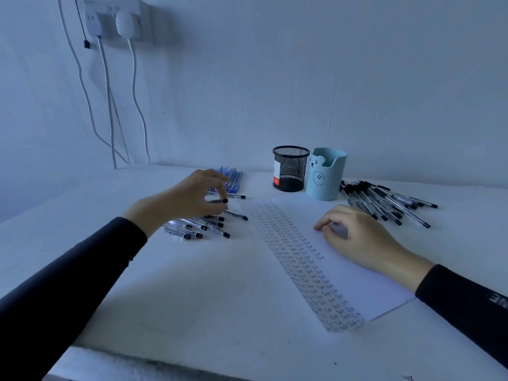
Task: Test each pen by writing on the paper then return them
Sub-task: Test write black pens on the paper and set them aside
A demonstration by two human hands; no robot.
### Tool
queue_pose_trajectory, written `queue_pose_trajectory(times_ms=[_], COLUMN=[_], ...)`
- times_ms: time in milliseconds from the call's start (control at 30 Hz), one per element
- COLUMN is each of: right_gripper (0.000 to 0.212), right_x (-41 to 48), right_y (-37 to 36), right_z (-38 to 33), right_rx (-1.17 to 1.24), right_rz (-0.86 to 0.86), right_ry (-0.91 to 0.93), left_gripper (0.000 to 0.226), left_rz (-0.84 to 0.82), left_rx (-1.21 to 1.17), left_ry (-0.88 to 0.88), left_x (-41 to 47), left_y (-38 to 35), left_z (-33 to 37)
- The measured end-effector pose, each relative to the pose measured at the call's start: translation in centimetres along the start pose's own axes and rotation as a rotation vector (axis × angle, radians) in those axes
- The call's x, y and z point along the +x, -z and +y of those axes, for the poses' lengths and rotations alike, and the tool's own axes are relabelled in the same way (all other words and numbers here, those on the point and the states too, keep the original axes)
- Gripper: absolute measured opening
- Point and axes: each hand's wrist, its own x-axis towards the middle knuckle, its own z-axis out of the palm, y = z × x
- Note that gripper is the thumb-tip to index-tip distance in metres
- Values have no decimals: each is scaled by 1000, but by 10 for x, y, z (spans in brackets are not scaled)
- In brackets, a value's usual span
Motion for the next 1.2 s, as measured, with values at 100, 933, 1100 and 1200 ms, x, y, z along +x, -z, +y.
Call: queue_pose_trajectory(times_ms=[100,933,1100,1200], right_gripper=[18,55,57,15], right_x=[-1,5,18,19], right_y=[0,2,-6,-1], right_z=[-1,-8,-6,-4], right_rx=[-5,90,-30,149], right_rz=[4,-72,-87,-39], right_ry=[8,-85,-77,-180], left_gripper=[12,38,33,21], left_rz=[-65,-44,-119,-122], left_rx=[-24,-164,-70,-38], left_ry=[25,-160,-89,-52], left_x=[-5,28,23,24], left_y=[7,-40,-39,-30], left_z=[-4,75,54,44])
